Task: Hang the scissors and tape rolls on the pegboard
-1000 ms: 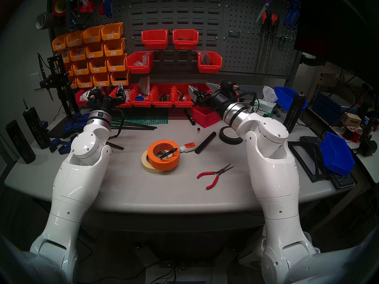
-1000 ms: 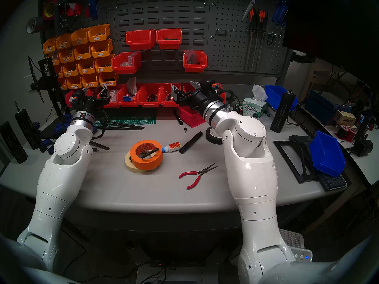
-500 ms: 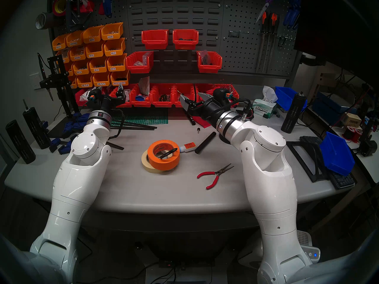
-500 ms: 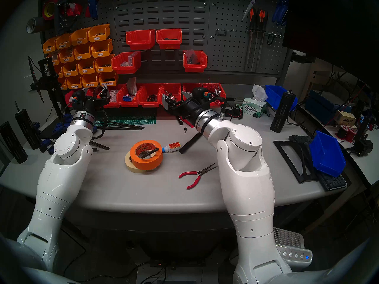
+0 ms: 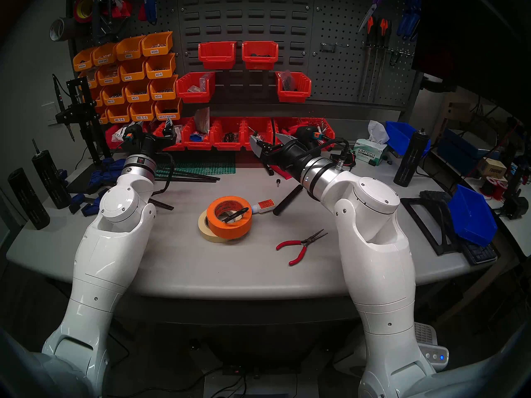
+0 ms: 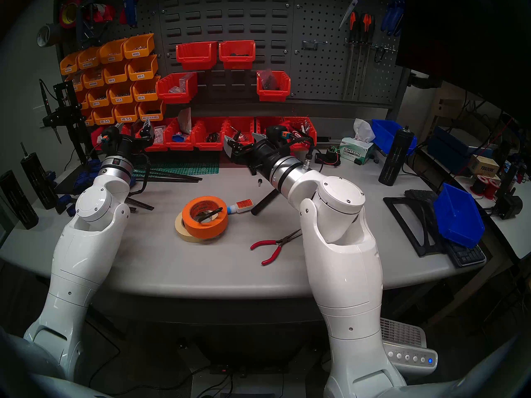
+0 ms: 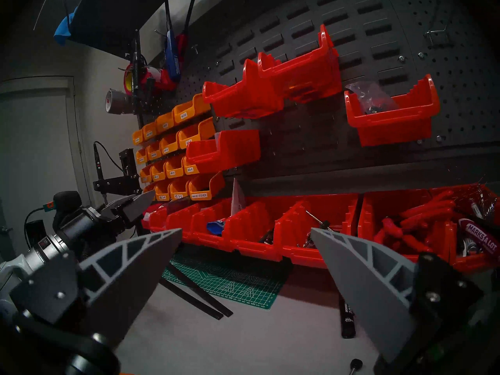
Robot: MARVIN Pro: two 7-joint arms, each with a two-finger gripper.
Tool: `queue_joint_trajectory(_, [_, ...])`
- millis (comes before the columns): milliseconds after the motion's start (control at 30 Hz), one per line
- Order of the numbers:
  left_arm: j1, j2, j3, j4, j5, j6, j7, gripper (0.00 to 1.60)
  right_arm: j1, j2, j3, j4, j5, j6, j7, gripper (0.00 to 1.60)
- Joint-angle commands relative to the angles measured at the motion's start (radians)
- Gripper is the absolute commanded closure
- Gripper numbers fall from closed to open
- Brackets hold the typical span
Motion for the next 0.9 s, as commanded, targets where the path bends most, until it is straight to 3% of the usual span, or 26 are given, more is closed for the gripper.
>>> queue_joint_trajectory(0, [-0.031,0.003,-0.008,-0.028,0.002,-0.011,-0.001,0.00,0.027,-0.007,0.000,-0.038,0.003,-0.010,0.000,0.00])
queue_joint_trajectory(333, [-0.031,0.003,-0.008,-0.028,0.002,-0.011,-0.001,0.00,0.039,0.032,-0.052,-0.030,0.076,0.191,0.097,0.00])
queue_joint_trajectory(867, [-0.031,0.003,-0.007,-0.028,0.001,-0.011,-0.001,0.00,-0.022,0.068,-0.090,-0.221,0.075,0.438,0.093,0.00])
